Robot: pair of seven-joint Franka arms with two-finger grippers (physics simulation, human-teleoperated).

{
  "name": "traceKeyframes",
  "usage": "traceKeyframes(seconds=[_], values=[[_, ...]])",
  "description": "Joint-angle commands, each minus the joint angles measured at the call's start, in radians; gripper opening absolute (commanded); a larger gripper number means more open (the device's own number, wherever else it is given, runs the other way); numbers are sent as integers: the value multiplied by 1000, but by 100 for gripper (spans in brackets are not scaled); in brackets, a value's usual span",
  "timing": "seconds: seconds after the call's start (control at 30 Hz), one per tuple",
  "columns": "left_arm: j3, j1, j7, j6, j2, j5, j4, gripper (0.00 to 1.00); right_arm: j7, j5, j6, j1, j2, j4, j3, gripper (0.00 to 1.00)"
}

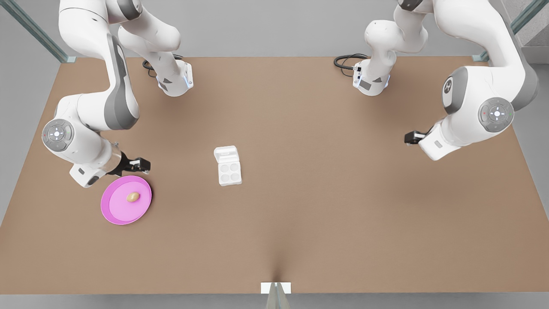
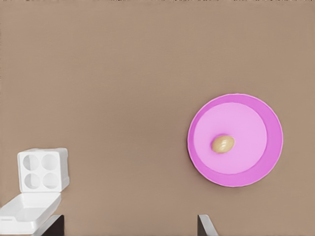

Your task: Pack egg into the box and close the box lid

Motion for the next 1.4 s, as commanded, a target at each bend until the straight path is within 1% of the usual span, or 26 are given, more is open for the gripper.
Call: traceKeyframes(seconds=[0.0,0.03,0.07,0.13,0.17,0.23,0.27,0.3,0.33,0.4,0.43,0.57,0.63,0.7,0.73,0.77,0.97,1.07,1.13,1.23,1.37], values=[[-2,0,-79,62,1,8,-1,100,75,4,35,0,1,1,0,100],[-2,0,-79,62,2,8,1,100,75,3,-8,1,25,11,0,100],[-2,-1,-79,62,5,8,-1,100,75,1,-8,1,38,11,-1,100],[0,-9,-79,60,19,8,1,100,75,-83,4,-2,166,19,-1,100],[0,-9,-79,64,24,8,2,100,63,-91,6,-33,229,42,-3,100],[-2,-21,-79,71,48,8,4,100,20,-94,167,-125,324,39,-3,100],[0,-35,-81,74,50,5,4,100,-52,-143,245,-155,354,33,-3,100],[0,-39,-79,76,59,4,4,100,-135,-177,262,-212,390,39,-3,100],[0,-39,-81,85,71,4,4,100,-225,-178,362,-246,423,36,-3,100],[0,-39,-79,88,73,4,4,100,-356,-180,462,-263,495,39,-3,100],[0,-39,-79,88,73,4,4,100,-356,-174,462,-277,496,41,-1,100],[0,-39,-79,90,84,4,4,100,-394,-174,454,-238,484,56,8,100],[0,-39,-79,90,84,4,4,100,-442,-172,532,-224,484,53,11,100],[0,-39,-81,90,82,4,4,100,-431,-170,606,-235,478,-27,20,100],[0,-39,-79,90,84,4,4,100,-426,-170,676,-252,472,-82,42,100],[0,-39,-79,90,84,4,4,100,-393,-170,698,-254,463,-107,45,100],[0,-39,-81,99,93,5,4,100,-388,-174,692,-257,461,-120,43,100],[0,-39,-81,99,93,4,4,100,-374,-174,698,-270,387,-223,45,100],[0,-39,-79,100,93,4,4,100,-367,-174,790,-284,335,-332,46,100],[0,-39,-81,110,96,5,4,100,-353,-174,799,-290,300,-387,49,100],[0,-39,-79,110,97,5,4,100,-344,-174,816,-292,305,-392,48,100]])
